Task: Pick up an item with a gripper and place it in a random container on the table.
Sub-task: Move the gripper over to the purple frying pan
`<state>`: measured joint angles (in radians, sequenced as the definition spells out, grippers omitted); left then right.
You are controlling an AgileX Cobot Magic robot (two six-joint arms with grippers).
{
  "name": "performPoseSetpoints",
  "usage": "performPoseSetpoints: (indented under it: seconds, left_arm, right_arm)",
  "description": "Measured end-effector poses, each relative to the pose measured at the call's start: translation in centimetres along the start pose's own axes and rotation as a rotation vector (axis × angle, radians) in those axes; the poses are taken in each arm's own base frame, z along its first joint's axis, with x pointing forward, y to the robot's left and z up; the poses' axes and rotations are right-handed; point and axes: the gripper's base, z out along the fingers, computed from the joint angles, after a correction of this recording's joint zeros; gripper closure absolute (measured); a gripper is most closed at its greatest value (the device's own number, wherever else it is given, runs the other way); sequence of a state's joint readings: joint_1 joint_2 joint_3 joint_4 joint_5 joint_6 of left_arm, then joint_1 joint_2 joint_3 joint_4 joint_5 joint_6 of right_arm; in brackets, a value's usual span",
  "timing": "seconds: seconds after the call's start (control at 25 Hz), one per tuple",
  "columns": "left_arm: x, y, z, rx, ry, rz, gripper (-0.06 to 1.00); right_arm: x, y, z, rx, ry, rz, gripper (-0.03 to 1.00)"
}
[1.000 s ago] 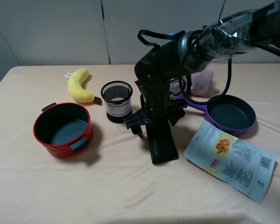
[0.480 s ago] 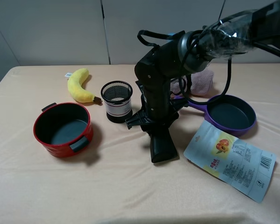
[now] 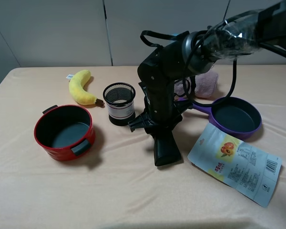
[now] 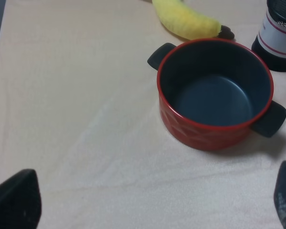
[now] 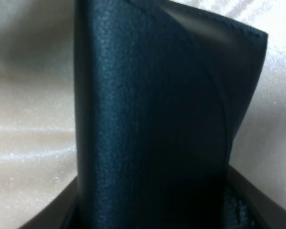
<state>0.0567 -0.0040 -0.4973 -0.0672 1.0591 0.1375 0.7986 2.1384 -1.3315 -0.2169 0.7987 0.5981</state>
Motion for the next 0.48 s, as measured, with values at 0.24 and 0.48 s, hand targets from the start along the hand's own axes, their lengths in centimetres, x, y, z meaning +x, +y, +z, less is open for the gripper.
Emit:
performPoseSetpoints:
  seconds: [0.24,0.48]
  left_arm:
    - [0.0,0.0,0.0,0.0,0.0,0.0,-0.05]
    - [0.0,0.0,0.0,0.0,0.0,0.0,-0.05]
  right_arm:
    - [-0.1,-0.3,-2.0,-0.014,-0.019,0.017,0.61]
    - [0.1,-0.8,-4.1,-0.012,-0.023,0.028,0.62]
